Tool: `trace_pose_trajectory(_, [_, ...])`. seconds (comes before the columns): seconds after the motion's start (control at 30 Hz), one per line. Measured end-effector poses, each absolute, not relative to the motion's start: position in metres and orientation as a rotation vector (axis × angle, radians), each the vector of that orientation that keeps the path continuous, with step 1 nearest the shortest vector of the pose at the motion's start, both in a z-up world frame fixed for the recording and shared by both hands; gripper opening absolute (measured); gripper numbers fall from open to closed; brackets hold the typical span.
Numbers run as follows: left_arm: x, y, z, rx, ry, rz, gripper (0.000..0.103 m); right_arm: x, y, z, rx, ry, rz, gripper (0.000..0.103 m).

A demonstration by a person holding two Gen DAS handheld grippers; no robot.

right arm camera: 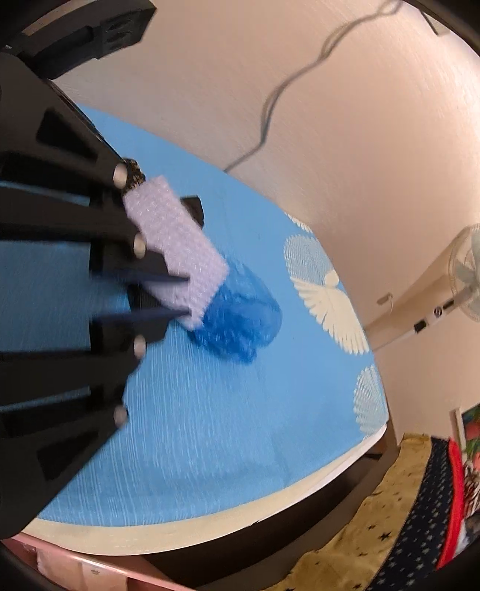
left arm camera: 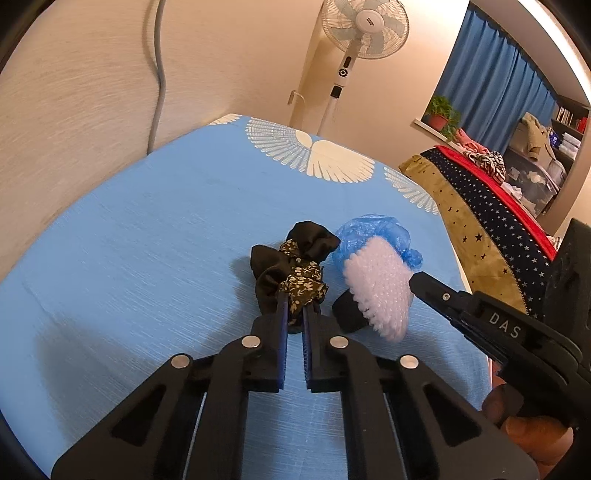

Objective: Collect trash
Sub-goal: 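Grasp the black cloth with the left gripper while the right grasps the bubble-wrap foam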

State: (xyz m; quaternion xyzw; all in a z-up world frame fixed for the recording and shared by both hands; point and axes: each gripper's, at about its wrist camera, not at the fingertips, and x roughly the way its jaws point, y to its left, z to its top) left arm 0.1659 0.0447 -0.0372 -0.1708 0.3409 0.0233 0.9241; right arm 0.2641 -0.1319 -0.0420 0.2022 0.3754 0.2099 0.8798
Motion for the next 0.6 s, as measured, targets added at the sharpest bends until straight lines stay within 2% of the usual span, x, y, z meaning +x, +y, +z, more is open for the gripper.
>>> trace_pose_trajectory(0.03, [0.165, 0.044, -0.036, -0.351, 0.698, 0.044, 0.005, 0.261, -0.13, -0.038, 0.404, 0.768, 0.436, 0.0])
trace_pose_trajectory(0.4, [0.145, 0.043, -0.019, -0.35, 0.671, 0.028, 0.005, 0.22, -0.131, -0.002, 0.299, 0.69, 0.421, 0.001])
trace_pose_trajectory(0.43, [0.141, 0.044, -0.018, -0.35, 0.667, 0.036, 0.005, 0.217, -0.132, -0.002, 0.296, 0.699, 0.409, 0.007])
trace_pose_trajectory(0.5, [0.136, 0.048, -0.017, -0.356, 0.665, 0.049, 0.005, 0.216, -0.134, -0.008, 0.319, 0.737, 0.404, 0.037])
trace_pose_trajectory(0.53, [0.132, 0.05, -0.017, -0.362, 0.666, 0.054, 0.005, 0.217, -0.134, -0.014, 0.346, 0.757, 0.398, 0.062])
trace_pose_trajectory(0.6, [0.127, 0.053, -0.016, -0.365, 0.667, 0.058, 0.005, 0.219, -0.134, -0.024, 0.389, 0.784, 0.392, 0.063])
